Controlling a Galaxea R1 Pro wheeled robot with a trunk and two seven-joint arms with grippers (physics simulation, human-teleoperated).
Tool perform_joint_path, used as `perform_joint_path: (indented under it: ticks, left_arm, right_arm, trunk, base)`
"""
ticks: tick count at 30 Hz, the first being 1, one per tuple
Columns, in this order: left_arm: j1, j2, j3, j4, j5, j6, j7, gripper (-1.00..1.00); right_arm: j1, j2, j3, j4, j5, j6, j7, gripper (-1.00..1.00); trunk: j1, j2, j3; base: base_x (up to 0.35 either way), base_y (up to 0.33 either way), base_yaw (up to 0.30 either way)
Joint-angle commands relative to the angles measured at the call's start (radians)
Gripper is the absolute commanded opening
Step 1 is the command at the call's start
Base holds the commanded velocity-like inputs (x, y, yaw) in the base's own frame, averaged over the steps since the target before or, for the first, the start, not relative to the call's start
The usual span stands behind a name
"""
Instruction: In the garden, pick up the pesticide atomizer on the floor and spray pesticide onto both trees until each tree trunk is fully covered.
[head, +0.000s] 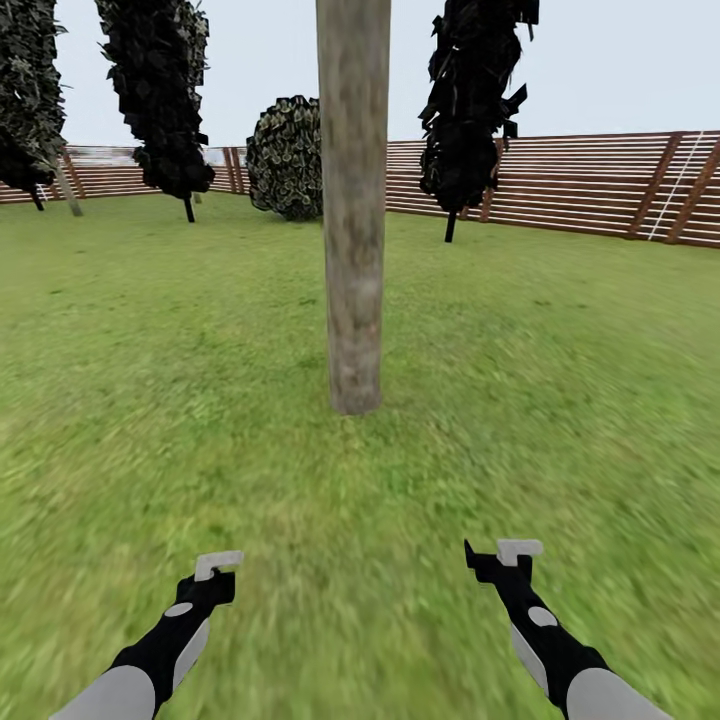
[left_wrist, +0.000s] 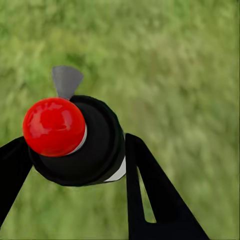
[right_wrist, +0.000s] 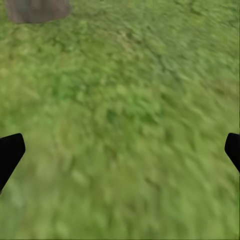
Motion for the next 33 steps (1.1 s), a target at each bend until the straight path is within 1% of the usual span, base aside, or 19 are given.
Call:
perform_joint_path:
  ticks: [1,20,23,29,33]
  left_arm:
    - [0.0,0.0,0.0,0.0,0.0,0.0,0.0,-1.0]
    - [0.0,0.0,0.0,0.0,-0.002,0.0,0.0,-1.0]
    - [-0.001,0.0,0.0,0.0,-0.002,0.0,-0.001,-1.0]
    - [0.0,0.0,0.0,0.0,-0.002,-0.001,0.0,-1.0]
    - [0.0,0.0,0.0,0.0,-0.002,0.0,-0.001,-1.0]
  right_arm:
    - [0.0,0.0,0.0,0.0,0.0,0.0,0.0,1.0]
    - [0.001,0.0,0.0,0.0,0.0,0.0,0.0,1.0]
    - [0.0,0.0,0.0,0.0,0.0,0.0,0.0,1.0]
    - [0.0,0.0,-0.001,0.0,0.0,0.0,0.0,1.0]
    - [0.0,0.0,0.0,0.0,0.0,0.0,0.0,1.0]
  trunk:
    - [0.0,0.0,0.0]
    - [0.0,0.0,0.0]
    - [0.0,0.0,0.0]
    - [0.0,0.0,0.0]
    - [0.0,0.0,0.0]
  base:
    - [0.338,0.0,0.0]
    - [0.338,0.0,-0.001]
    - [0.338,0.0,-0.124]
    - [0.337,0.0,-0.242]
    - [0.338,0.0,-0.077]
